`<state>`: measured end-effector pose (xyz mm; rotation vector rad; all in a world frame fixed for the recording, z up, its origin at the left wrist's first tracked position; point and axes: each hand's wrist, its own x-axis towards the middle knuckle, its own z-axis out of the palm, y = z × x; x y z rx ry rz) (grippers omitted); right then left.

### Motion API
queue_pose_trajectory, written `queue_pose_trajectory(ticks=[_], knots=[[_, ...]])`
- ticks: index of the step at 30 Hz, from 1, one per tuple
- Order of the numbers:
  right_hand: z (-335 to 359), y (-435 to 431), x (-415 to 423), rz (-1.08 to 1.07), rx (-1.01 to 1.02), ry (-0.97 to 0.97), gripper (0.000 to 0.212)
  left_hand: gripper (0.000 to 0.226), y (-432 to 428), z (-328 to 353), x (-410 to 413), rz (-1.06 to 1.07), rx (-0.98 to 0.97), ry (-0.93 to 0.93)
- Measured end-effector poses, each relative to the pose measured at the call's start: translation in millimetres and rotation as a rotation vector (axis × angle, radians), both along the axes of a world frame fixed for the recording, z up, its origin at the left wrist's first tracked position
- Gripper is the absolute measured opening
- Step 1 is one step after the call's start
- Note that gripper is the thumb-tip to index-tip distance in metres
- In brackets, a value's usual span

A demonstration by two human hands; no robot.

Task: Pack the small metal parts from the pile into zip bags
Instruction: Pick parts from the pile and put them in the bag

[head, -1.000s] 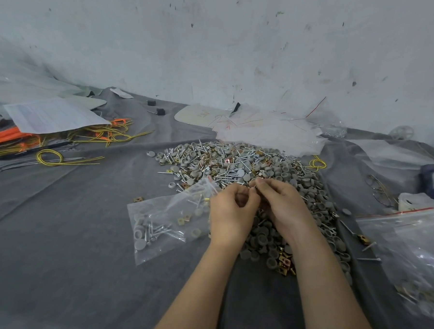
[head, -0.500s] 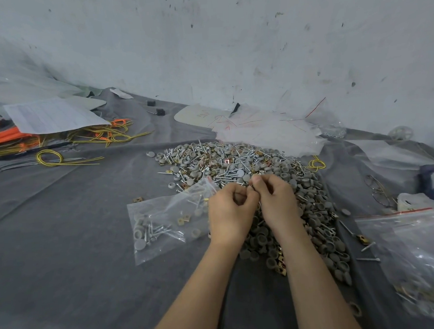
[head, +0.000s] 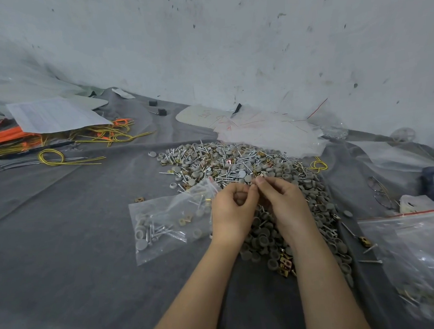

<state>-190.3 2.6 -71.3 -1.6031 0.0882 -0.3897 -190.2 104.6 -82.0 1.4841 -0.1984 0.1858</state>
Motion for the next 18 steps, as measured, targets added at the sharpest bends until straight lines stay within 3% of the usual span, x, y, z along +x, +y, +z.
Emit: queue_pose_trajectory(ticks=[18], knots=[[6.2,2.4,-6.3,-0.08,-0.256,-0.068,0.012,0.027,1.6,1.0,2.5,-0.092,-0.142,0.072]])
